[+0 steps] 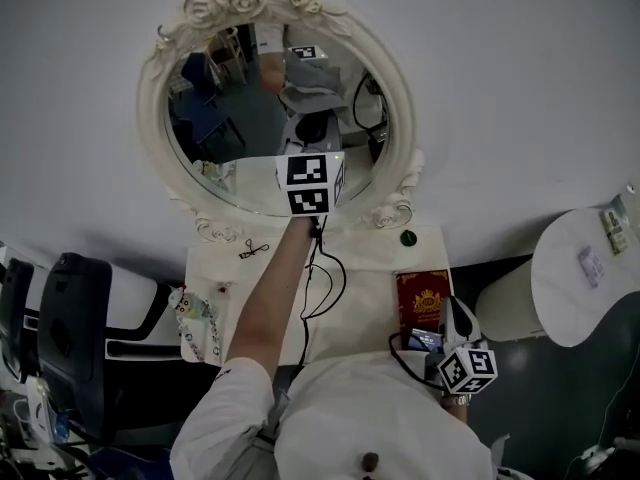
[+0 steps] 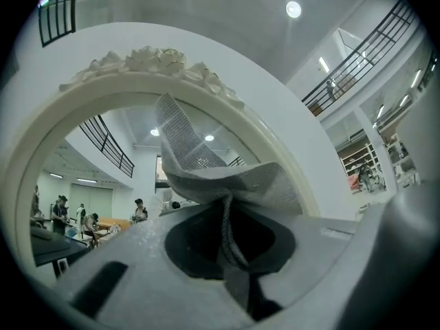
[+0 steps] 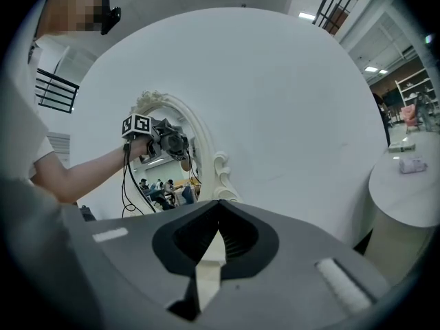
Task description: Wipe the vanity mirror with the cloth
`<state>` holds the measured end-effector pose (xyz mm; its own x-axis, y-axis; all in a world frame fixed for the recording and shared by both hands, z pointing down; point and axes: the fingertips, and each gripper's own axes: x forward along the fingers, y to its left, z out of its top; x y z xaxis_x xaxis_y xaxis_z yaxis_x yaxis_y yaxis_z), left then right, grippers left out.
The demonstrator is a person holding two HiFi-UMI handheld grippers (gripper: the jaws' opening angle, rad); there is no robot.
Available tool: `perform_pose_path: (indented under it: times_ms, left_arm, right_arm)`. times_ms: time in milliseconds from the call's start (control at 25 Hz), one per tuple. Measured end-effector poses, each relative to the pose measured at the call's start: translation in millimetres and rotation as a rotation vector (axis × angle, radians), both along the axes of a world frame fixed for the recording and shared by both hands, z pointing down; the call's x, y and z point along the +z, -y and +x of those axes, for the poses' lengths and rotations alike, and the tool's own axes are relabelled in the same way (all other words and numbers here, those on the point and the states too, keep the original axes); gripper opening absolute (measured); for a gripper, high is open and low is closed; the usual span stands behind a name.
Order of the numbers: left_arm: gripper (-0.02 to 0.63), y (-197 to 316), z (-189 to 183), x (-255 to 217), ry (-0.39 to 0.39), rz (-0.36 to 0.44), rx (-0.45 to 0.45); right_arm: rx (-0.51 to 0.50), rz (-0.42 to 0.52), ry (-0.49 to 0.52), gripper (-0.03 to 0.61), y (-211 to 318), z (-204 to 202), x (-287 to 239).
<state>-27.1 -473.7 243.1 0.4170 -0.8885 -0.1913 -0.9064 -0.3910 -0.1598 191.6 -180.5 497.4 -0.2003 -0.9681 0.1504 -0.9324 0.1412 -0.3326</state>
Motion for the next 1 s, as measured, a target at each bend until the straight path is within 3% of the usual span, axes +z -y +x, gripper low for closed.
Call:
perform_pose_path:
  times_ms: [520,1000]
  left_arm:
    - [0.026,3,-135,12,0.044,-0.004,-0.141]
    - [0.026,0,-250,22,0.021,-0.021,-0.282]
  right_arm:
    - [-0.115,0.006,-0.001,0.008,29,-88,-3]
    - [-0.156,0.015,0.013,0.008,41,-143,-3]
